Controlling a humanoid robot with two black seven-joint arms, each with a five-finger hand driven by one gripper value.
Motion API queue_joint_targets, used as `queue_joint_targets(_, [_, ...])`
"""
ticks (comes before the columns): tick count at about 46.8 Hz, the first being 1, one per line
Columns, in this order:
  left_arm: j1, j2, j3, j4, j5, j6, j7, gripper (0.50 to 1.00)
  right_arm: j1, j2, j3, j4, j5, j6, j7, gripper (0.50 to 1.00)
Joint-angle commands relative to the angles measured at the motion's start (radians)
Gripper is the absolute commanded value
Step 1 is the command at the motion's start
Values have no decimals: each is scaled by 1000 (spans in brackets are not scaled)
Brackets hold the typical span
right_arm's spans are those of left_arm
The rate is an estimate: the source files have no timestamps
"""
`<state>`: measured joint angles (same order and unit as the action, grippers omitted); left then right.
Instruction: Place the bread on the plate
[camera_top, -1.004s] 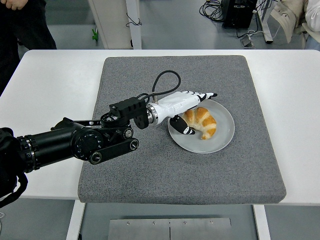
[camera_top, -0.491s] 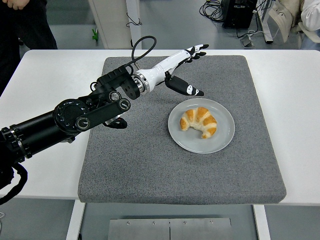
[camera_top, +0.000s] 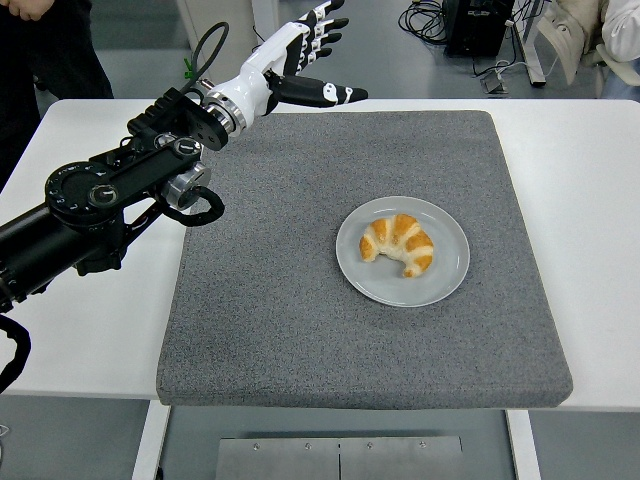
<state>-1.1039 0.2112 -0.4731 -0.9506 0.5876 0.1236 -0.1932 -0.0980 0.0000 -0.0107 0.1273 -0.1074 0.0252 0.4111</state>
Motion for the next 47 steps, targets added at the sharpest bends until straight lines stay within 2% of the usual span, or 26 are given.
queue_joint_targets(1, [4, 2, -24, 19, -46, 2, 1, 981, 0, 0, 0, 0, 0, 1, 0, 1000])
queue_joint_targets(10, [15, -6, -51, 131, -182, 4, -5, 981, 0, 0, 0, 0, 0, -1, 0, 1000])
queue_joint_targets(15, [21, -10, -52, 183, -244, 4, -26, 981, 1, 0, 0, 0, 0, -1, 0, 1000])
queue_joint_targets(24, [33, -16, -68, 248, -342, -1, -37, 981, 0, 0, 0, 0, 0, -1, 0, 1000])
queue_joint_targets(34, [32, -78, -124, 368, -416, -10, -35, 981, 4, 0, -6, 2, 0, -2, 0, 1000])
queue_joint_targets(42, [39, -128, -171, 461, -434, -55, -40, 981, 24, 0, 0, 0, 0, -1, 0, 1000])
queue_joint_targets(47, [47, -130, -177, 496, -460, -110, -71, 981, 14, 0, -3, -2, 0, -1, 0, 1000])
